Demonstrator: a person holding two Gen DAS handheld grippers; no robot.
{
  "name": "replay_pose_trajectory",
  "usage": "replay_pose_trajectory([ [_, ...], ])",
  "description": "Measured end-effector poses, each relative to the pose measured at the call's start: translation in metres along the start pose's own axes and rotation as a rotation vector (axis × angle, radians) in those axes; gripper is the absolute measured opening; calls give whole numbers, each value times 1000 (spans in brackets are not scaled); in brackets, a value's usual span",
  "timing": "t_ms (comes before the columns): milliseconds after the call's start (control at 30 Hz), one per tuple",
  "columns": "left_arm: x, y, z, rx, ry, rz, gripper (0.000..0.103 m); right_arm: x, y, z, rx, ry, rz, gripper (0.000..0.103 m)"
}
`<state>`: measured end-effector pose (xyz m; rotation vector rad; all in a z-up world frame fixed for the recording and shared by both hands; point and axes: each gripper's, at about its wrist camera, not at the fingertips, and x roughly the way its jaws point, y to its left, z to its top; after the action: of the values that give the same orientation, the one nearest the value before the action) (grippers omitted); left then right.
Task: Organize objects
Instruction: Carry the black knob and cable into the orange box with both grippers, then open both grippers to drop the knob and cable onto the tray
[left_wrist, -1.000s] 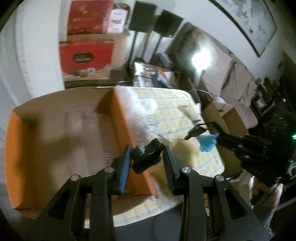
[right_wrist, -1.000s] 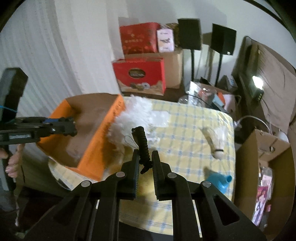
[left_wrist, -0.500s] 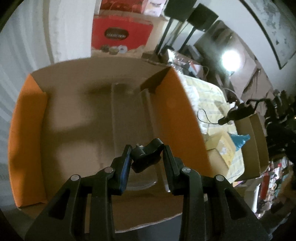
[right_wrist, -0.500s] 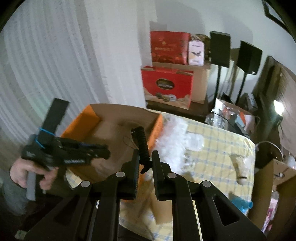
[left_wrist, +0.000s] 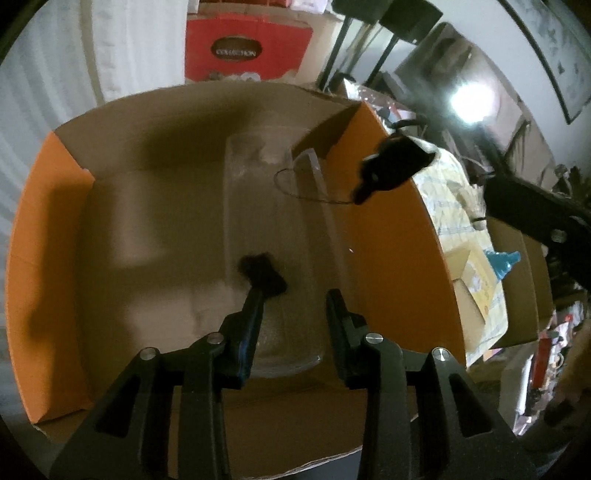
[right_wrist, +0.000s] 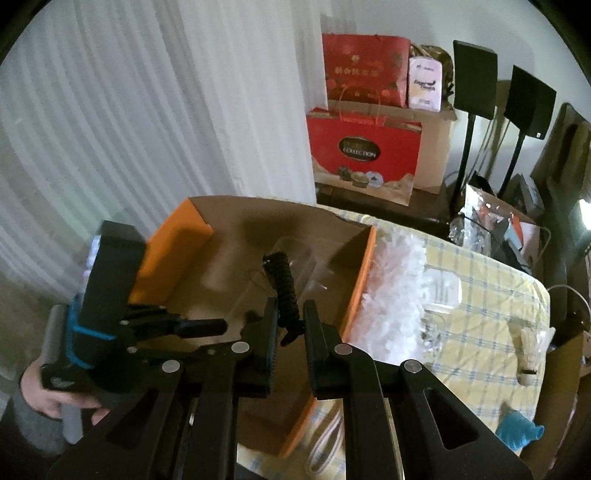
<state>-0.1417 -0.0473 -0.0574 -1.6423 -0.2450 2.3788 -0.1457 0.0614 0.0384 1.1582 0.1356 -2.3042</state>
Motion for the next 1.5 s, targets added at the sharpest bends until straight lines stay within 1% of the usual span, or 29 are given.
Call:
replay_pose_trajectory([
  [67, -7, 2, -1, -3, -23, 1, 37, 8, 2, 3, -2, 4, 1, 12],
  [133, -18, 6, -3, -12, -52, -8, 45, 14, 3, 7, 0, 7, 0, 12],
  [233, -36, 10, -4, -23, -91, -29, 48, 24, 5, 14, 4, 10, -4, 12],
  [333, -50, 15, -5, -27, -124, -23, 52, 33, 8, 22, 0, 15, -19, 12],
  [500, -59, 22, -5, -38, -140, -18, 52, 56, 18, 30, -28, 35, -81, 12],
  [600, -58, 26, -8, -53, -132, -20, 52, 75, 23, 29, -41, 75, -90, 12],
  [667, -55, 30, -10, -63, -124, -22, 52, 85, 26, 25, -54, 116, -73, 15],
  [767, -54, 36, -12, -80, -119, -25, 53, 92, 29, 18, -51, 163, -11, 18],
  [800, -54, 38, -12, -85, -119, -25, 55, 91, 28, 15, -41, 172, 6, 23],
  [833, -55, 40, -12, -92, -122, -26, 59, 88, 28, 14, -36, 171, 10, 26],
  [1000, -57, 43, -10, -107, -129, -28, 62, 69, 16, 12, -11, 134, -1, 27],
  [1033, -58, 43, -10, -107, -130, -28, 67, 64, 13, 11, -4, 125, -4, 28],
  [1067, -58, 41, -10, -106, -134, -26, 68, 61, 13, 11, 0, 120, -9, 29],
  [1167, -59, 38, -9, -103, -140, -19, 68, 46, 7, 8, 11, 96, -27, 35],
  [1200, -59, 37, -8, -101, -142, -18, 69, 42, 5, 7, 14, 89, -34, 38],
  [1267, -60, 34, -9, -97, -145, -9, 80, 33, 1, 4, 20, 80, -45, 42],
  [1300, -60, 32, -9, -95, -152, -5, 88, 28, -1, 2, 23, 75, -49, 44],
  [1400, -63, 26, -8, -78, -166, 19, 90, 17, -5, -3, 30, 65, -57, 48],
  [1467, -65, 21, -7, -72, -168, 20, 90, 10, -11, -7, 40, 59, -64, 51],
  [1500, -66, 19, -7, -72, -168, 19, 90, 5, -14, -9, 45, 57, -64, 54],
])
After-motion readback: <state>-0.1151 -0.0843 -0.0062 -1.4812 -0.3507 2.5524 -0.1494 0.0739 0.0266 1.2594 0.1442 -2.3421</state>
